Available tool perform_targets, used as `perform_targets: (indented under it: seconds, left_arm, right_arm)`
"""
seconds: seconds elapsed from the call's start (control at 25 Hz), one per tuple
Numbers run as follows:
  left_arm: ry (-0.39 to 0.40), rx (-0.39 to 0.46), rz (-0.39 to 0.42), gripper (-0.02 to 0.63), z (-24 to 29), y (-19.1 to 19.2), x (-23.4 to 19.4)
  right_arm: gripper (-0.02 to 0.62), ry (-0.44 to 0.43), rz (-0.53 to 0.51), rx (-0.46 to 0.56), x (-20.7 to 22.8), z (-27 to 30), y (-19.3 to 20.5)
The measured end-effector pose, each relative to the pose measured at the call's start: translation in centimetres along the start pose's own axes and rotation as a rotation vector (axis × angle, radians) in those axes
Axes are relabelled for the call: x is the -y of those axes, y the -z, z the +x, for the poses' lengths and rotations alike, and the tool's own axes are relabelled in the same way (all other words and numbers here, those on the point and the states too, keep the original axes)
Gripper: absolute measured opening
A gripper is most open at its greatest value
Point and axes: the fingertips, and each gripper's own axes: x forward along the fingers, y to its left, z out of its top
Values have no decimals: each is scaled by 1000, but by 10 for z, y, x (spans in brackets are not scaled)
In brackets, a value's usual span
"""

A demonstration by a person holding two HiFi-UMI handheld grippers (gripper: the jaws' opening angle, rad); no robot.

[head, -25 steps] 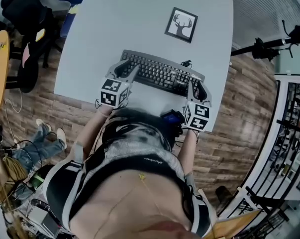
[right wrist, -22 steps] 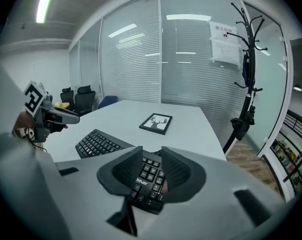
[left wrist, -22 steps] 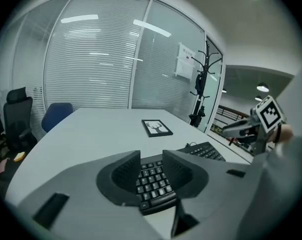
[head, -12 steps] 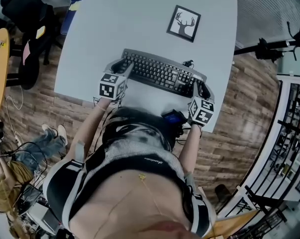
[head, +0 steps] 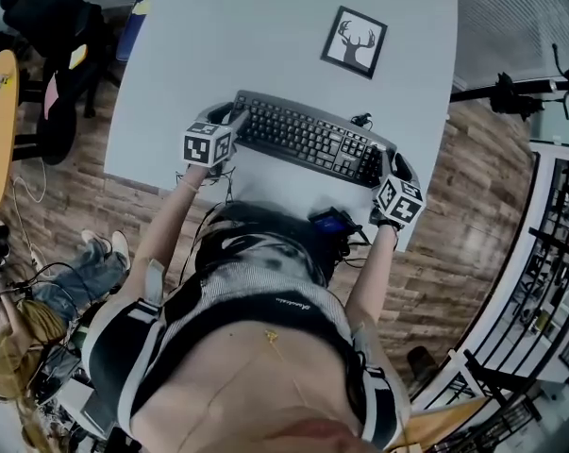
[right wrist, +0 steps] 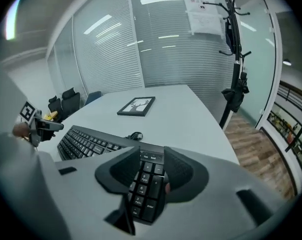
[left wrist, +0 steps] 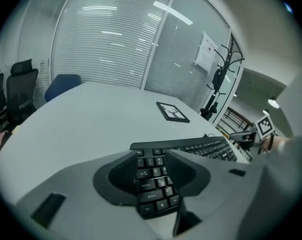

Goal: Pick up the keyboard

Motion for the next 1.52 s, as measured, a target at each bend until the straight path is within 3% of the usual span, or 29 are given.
perform_targets:
  seconds: [0.12, 0.36, 0.68, 0.88, 1.08, 1.52]
  left_arm:
    - [27, -12, -67, 170, 6, 0, -9]
    - [91, -67, -111, 192, 26, 15, -19]
    - [158, -96, -208, 195, 41, 18, -27]
    - [191, -89, -212, 196, 49, 17, -25]
    - [253, -70, -294, 195, 53, 19, -23]
    - [257, -87, -314, 193, 57, 22, -21]
  right_arm:
    - [161, -37, 77, 7, 4, 7, 3]
    - [193, -96, 229, 19, 15, 20, 6]
    - [214, -154, 287, -35, 12, 35, 21]
    - [219, -204, 340, -7, 13, 38, 22]
    - [221, -264, 452, 30, 12, 40, 24]
    - [219, -283, 448, 26, 12, 41, 25]
